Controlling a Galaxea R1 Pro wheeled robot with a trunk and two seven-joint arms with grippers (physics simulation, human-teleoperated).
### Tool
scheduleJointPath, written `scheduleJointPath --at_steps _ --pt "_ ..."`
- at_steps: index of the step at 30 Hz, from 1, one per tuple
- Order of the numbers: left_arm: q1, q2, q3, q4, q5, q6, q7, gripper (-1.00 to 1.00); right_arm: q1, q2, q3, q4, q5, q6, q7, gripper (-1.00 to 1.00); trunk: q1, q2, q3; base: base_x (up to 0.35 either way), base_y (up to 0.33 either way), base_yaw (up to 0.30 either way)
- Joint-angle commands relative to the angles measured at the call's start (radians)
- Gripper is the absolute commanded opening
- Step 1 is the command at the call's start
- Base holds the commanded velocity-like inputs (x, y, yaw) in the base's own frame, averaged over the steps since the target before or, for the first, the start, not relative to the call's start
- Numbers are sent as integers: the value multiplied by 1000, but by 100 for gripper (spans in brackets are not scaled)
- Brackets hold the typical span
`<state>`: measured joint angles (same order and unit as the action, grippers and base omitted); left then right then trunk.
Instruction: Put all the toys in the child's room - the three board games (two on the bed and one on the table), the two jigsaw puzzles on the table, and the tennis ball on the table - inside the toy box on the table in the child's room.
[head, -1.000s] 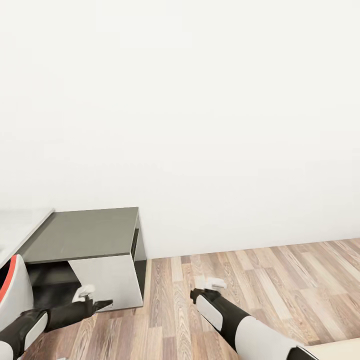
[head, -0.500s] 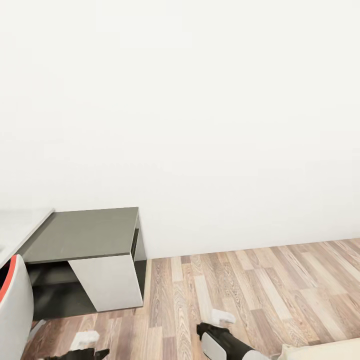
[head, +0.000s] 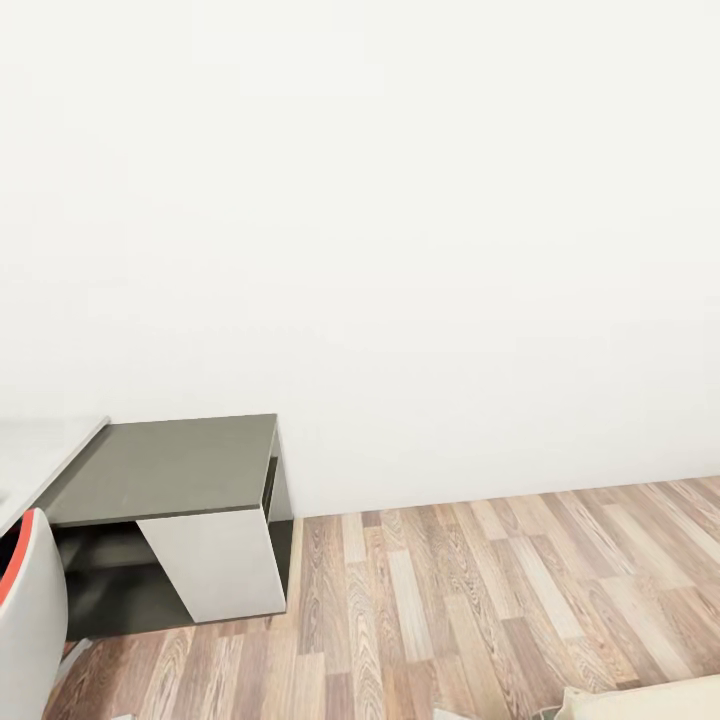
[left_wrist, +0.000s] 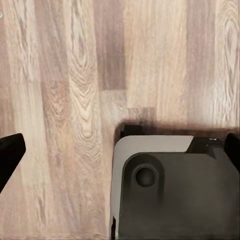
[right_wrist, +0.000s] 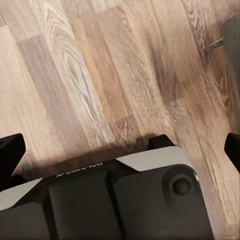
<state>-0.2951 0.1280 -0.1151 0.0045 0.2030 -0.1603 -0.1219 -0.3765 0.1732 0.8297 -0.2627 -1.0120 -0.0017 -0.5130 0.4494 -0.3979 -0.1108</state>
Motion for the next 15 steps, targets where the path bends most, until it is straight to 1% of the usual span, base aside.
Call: scheduleJointPath --at_steps 1,4,9,12,15 --pt "3 -5 -8 1 11 -3 -2 100 3 0 9 -1 -7 -3 -4 100 1 -2 -2 -4 0 0" --pt "15 -21 -8 2 10 -1 5 100 25 1 8 -1 -8 -10 20 100 1 -2 -2 -2 0 0" --pt "18 -27 -8 2 10 0 6 100 40 1 9 -1 -8 -12 44 100 1 -2 -2 -27 0 0" --pt "20 -27 -7 2 12 2 7 100 43 1 8 -1 -8 -12 48 100 1 -2 -2 -206 0 0" --pt "31 -21 -7 3 12 -1 7 100 44 1 8 -1 -8 -12 49 100 1 -2 -2 -289 0 0"
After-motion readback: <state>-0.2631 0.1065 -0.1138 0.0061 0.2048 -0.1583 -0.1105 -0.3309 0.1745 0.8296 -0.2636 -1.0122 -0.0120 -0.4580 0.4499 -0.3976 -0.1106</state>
